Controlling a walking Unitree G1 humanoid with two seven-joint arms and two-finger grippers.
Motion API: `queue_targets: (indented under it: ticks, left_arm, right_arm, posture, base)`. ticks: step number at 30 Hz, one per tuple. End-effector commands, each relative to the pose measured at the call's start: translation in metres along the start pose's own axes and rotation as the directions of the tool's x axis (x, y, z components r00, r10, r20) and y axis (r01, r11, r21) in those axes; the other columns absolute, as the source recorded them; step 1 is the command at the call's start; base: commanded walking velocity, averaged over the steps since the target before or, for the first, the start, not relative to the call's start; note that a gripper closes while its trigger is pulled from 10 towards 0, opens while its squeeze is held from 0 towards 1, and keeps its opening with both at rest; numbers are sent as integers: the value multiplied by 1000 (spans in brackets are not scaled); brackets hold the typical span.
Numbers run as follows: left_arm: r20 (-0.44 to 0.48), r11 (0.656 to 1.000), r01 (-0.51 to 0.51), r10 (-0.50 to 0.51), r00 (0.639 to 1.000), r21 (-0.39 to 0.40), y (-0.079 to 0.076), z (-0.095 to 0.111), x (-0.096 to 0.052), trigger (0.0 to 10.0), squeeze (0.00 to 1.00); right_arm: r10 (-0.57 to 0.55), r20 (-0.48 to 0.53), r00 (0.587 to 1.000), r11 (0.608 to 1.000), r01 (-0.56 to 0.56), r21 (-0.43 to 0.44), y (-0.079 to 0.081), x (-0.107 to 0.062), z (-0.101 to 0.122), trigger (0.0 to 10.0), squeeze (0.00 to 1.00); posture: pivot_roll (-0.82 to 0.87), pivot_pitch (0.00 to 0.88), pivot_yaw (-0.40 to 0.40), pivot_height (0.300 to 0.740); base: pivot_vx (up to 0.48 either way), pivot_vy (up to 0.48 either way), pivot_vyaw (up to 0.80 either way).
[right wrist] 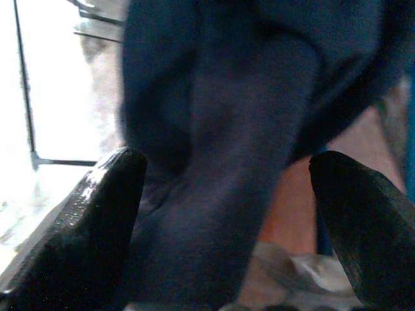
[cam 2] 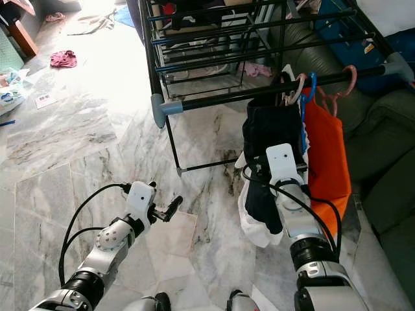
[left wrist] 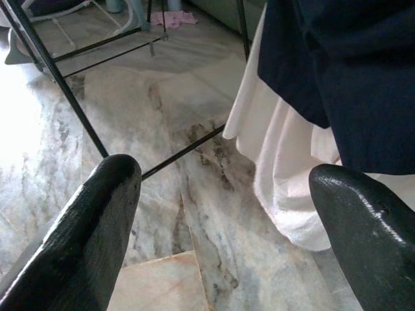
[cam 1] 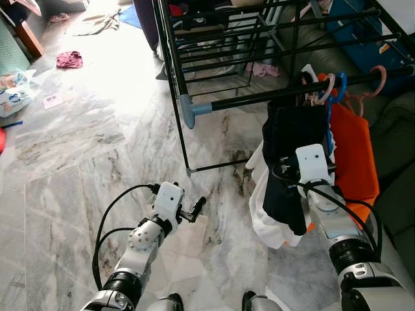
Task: Hang hanger
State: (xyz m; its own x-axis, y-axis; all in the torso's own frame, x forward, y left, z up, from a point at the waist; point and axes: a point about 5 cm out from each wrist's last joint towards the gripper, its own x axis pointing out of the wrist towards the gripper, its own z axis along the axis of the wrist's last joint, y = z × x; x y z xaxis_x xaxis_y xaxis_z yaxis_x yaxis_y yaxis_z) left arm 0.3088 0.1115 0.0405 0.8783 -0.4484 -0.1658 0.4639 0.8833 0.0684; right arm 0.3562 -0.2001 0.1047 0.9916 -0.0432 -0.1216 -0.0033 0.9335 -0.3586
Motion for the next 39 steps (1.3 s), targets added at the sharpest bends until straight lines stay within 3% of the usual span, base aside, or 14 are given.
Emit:
queue_targets:
  ticks: [1, 8, 24, 28, 32, 39]
  left_arm:
    - [-32, 1000, 7, -6, 999, 15, 0, -5, -3, 10000, 0]
    - [-36, 1000, 1, 0, 999, 20, 1, -5, -2, 10000, 0]
    - [-46, 1000, -6, 7, 999, 29, 1, -5, 0, 10000, 0]
    - [-46, 1000, -5, 7, 999, 30, 0, -4, 1, 10000, 0]
    - [-49, 999, -4, 6, 999, 33, -1, -4, 1, 10000, 0]
    - [-52, 999, 0, 2, 999, 36, -1, -4, 2, 10000, 0]
  right_arm:
    - [57, -12, 998, 998, -57, -12, 9, -4, -7, 0, 0]
    - [154, 30, 988, 987, -153, -52, 22, -8, -6, 0, 0]
    - [306, 100, 947, 952, -303, -45, 44, -13, 2, 0, 0]
    - [366, 134, 921, 931, -364, -38, 55, -16, 6, 0, 0]
    - [462, 183, 868, 886, -462, -45, 71, -22, 13, 0, 0]
    - [544, 191, 817, 837, -543, -59, 83, -32, 10, 0, 0]
  posture:
    - [-13, 210, 74, 740]
    - [-14, 208, 79, 740]
    - [-17, 203, 82, 740]
    - [-19, 202, 83, 740]
    - [-21, 202, 85, 740]
    - [-26, 201, 88, 740]
  base:
    - [0, 0, 0]
    - [0, 0, 0]
    - [0, 0, 0]
    - [0, 0, 0]
    - [0, 0, 0]
    - [0, 0, 0]
